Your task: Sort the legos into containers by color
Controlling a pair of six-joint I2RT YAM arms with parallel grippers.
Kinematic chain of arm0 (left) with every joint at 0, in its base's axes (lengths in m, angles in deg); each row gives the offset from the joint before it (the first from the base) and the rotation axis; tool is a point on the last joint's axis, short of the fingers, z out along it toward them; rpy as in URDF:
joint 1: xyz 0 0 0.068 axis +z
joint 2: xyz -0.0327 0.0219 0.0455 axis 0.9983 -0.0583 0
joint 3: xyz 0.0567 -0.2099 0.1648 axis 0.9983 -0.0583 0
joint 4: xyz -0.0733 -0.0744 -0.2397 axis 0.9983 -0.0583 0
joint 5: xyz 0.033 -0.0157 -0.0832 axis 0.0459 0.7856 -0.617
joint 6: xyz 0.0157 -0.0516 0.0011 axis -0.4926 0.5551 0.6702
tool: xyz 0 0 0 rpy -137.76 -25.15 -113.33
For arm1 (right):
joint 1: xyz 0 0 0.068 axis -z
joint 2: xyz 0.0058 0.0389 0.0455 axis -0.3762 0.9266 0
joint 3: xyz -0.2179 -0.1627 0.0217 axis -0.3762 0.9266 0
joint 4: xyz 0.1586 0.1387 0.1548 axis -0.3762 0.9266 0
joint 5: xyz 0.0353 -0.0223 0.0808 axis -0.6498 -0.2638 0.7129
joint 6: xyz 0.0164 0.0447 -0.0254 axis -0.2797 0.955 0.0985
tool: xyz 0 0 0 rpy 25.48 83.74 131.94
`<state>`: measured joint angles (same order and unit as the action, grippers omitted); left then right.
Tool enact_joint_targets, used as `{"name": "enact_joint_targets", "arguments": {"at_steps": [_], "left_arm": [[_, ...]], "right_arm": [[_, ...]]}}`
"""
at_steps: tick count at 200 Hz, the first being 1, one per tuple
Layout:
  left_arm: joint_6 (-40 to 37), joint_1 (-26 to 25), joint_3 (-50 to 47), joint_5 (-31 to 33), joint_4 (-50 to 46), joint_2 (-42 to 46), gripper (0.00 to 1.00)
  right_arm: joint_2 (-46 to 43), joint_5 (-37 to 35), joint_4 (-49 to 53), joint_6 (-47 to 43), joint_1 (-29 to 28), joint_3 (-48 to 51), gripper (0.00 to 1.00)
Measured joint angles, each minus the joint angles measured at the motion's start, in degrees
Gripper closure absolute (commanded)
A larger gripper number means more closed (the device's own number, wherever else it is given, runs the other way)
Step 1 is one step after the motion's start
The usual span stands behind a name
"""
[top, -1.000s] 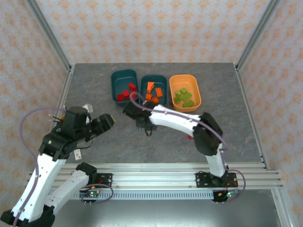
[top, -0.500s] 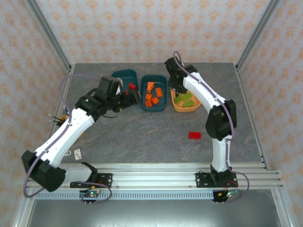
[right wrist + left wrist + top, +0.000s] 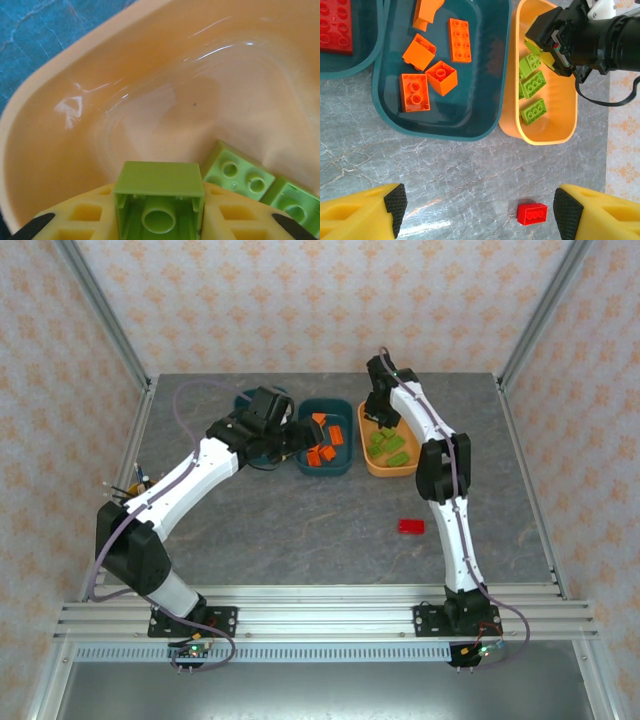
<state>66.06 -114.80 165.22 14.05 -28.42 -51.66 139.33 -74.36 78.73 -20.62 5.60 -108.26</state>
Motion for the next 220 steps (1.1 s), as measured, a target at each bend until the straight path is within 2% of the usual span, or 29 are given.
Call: {"name": "enact_joint_targets", "arguments": {"at_steps": [32, 69, 87, 123, 165, 195, 220], "left_arm": [[-0.22, -0.55, 0.02, 0.0, -0.04, -0.11, 0.2], [-2.36, -1.97, 0.94, 0.22, -1.16, -0.11, 0.2], [-4.63, -3.04, 1.53, 0.17, -2.27, -0.13, 0.2], [-13.07, -5.9, 5.22, -1.07, -4.59, -3.1, 0.22], [-25.86, -13.22, 8.94, -2.01, -5.4, -10.99, 0.24], [-34.67, -18.99, 9.42, -1.95, -3.39, -16.61, 0.24], [-40.41, -22.43, 9.07, -2.01, 1.33, -19.56, 0.24]], "right_arm": [[0.87, 1.46, 0.79, -0.81, 0.0, -0.5, 0.41], [0.04, 1.75, 1.27, -0.96, 0.0, -0.87, 0.39], [-4.09, 1.51, 1.16, -0.9, -0.02, 2.16, 0.39], [-25.14, -0.74, 0.44, 0.92, -0.09, 19.12, 0.4], [-53.96, -2.89, -0.13, 7.82, -0.22, 44.76, 0.39], [-66.71, -2.45, 3.65, 13.86, -0.22, 61.07, 0.39], [-75.78, -2.36, 8.41, 19.23, -0.17, 69.79, 0.39]]}}
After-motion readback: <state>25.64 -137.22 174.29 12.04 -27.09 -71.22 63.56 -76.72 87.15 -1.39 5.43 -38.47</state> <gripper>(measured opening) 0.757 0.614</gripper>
